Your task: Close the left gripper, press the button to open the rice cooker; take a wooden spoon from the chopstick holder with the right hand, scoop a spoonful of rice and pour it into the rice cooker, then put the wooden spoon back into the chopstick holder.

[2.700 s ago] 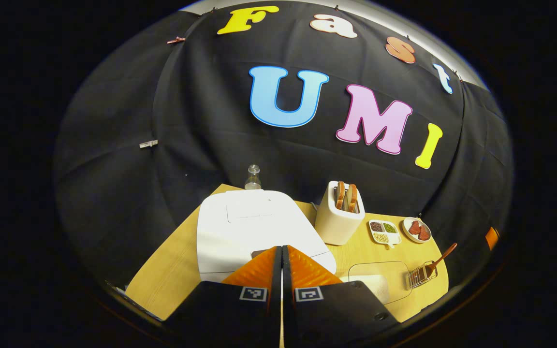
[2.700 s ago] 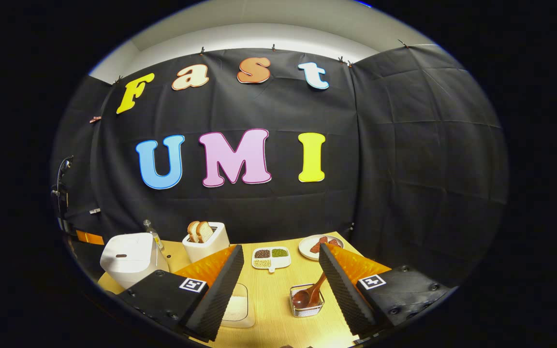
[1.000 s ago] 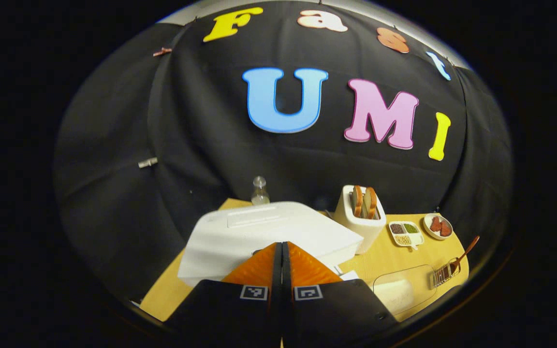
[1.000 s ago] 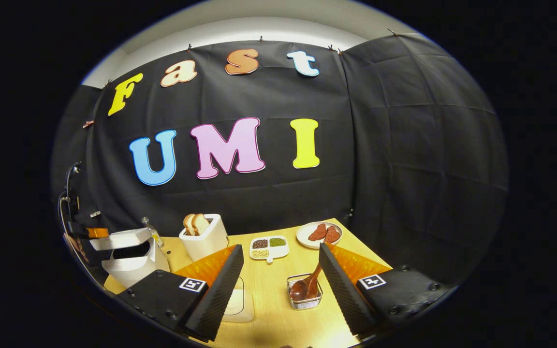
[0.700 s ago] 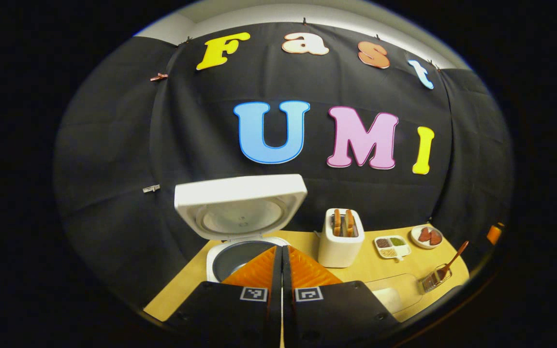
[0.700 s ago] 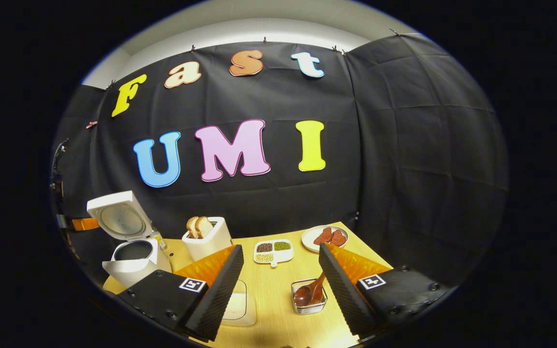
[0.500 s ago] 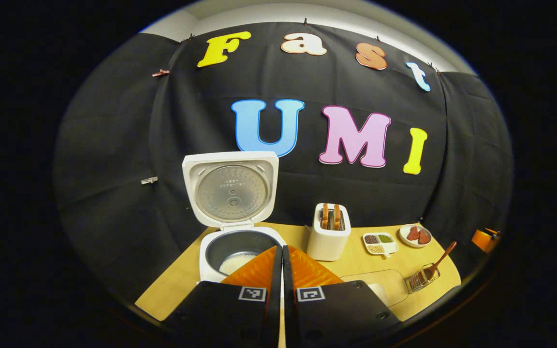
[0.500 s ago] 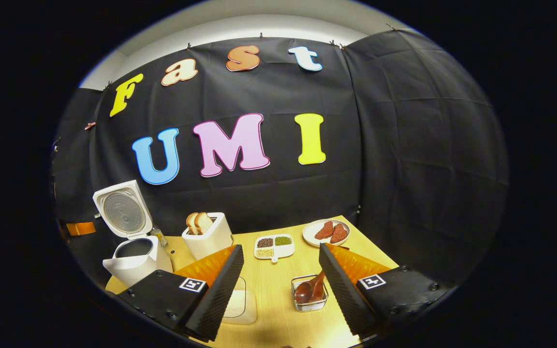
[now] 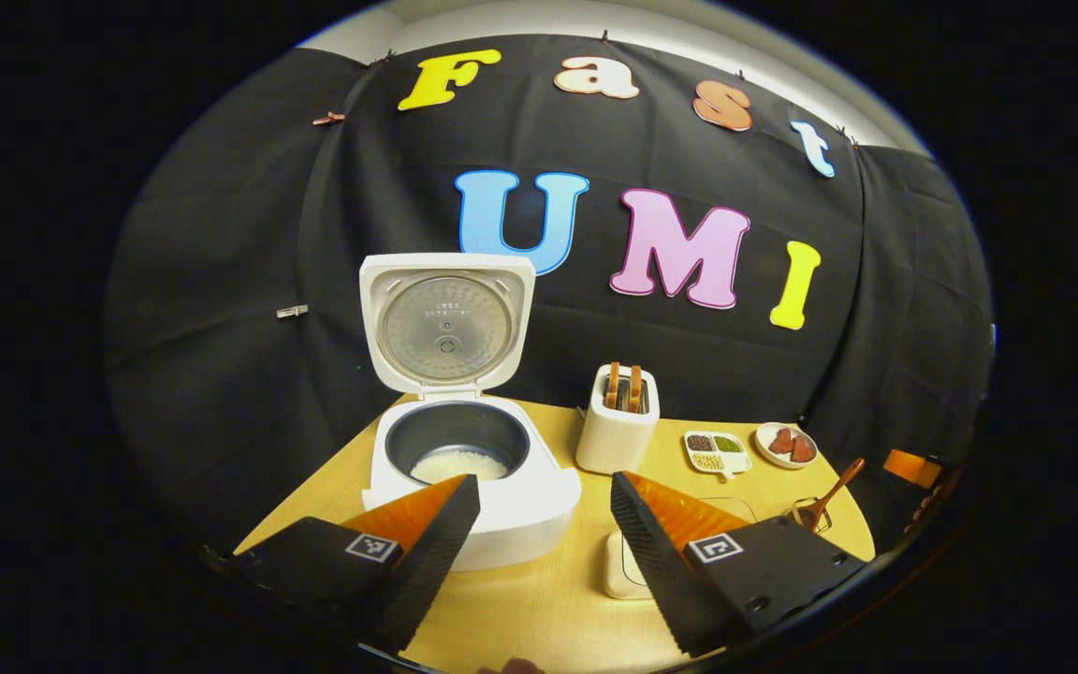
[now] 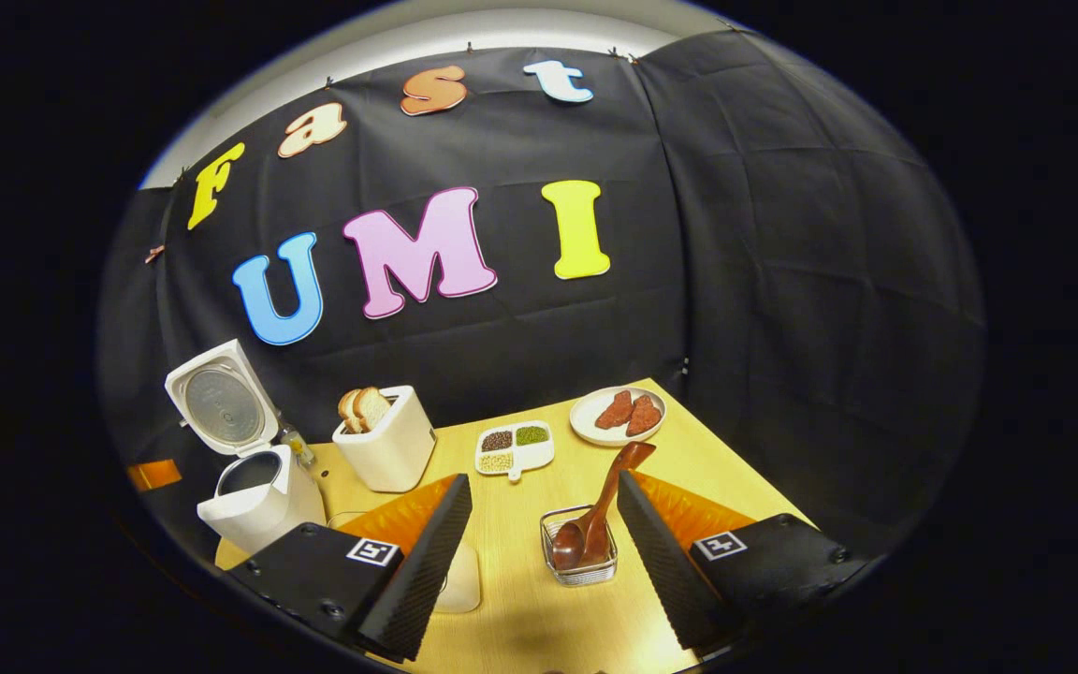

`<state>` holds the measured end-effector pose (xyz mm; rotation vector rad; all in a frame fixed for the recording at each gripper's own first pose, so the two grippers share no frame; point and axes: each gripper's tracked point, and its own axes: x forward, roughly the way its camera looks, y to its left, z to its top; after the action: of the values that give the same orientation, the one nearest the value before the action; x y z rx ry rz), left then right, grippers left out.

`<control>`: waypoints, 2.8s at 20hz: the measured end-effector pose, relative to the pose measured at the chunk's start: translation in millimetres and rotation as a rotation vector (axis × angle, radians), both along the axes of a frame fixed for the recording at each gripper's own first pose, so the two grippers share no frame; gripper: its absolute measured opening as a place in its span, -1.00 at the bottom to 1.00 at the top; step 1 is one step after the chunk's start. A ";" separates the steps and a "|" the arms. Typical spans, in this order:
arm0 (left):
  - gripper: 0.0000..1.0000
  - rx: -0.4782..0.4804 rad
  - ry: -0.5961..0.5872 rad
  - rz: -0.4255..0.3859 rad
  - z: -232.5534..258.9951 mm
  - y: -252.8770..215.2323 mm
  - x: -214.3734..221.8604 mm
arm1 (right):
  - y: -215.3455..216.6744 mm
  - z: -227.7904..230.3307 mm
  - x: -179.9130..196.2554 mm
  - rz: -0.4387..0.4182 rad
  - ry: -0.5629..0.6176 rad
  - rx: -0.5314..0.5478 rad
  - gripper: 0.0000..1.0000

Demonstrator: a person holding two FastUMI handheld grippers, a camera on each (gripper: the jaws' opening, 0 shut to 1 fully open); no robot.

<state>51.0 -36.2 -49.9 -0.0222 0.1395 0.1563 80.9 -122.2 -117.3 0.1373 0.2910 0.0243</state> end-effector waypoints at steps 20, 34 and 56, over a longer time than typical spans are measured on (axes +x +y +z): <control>0.92 -0.018 0.135 -0.111 -55.8 -98.3 16.1 | -41.4 -127.3 106.9 -0.038 0.313 0.114 0.97; 0.92 -0.130 0.157 0.017 -81.7 -107.7 -16.1 | -24.6 -148.7 131.8 0.034 0.362 0.211 0.02; 0.92 -0.049 0.096 -0.110 -99.6 8.1 -77.4 | 73.1 8.8 69.8 0.082 0.075 0.062 -0.70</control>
<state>-26.4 -28.1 -149.5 -0.0559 0.2397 0.0437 150.8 -49.1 -108.5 0.1878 0.3712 0.1100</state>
